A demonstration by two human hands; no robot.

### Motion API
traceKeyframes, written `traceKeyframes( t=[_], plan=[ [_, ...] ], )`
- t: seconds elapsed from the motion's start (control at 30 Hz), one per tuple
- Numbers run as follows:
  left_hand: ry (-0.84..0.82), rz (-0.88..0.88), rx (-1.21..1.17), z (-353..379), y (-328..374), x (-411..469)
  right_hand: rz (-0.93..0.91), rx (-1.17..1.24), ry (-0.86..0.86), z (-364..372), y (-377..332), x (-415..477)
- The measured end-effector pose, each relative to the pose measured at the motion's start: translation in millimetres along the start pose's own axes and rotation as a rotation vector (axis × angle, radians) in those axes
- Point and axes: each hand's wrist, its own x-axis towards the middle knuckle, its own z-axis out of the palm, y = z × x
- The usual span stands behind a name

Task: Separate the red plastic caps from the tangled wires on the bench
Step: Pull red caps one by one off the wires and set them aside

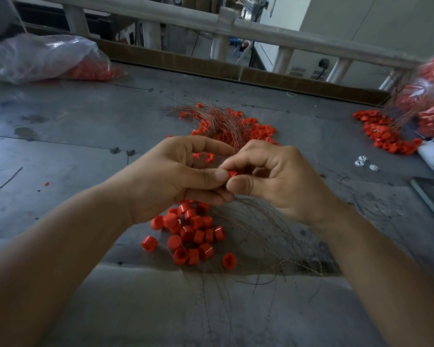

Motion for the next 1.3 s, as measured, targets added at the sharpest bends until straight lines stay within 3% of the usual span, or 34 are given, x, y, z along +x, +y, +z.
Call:
traceKeyframes(
  t=[0.13, 0.33, 0.53, 1.07, 1.3],
  plan=[
    [0.002, 0.050, 0.010, 5, 2, -1, -0.030, -0.053, 0.042, 2, -1, 0],
    [0.051, 0.178, 0.268, 14, 0, -3, -0.044, -0.197, 0.073, 6, 0, -2],
    [0.024, 0.219, 0.222, 15, 0, -6, -0.048, -0.150, 0.122, 11, -5, -4],
    [0.034, 0.107, 0.066, 7, 5, -3, -0.058, -0.037, 0.168, 10, -7, -3],
    [0.064, 0.163, -0.084, -2, 10, -2, -0.035, 0.091, 0.107, 9, -5, -2]
  ],
)
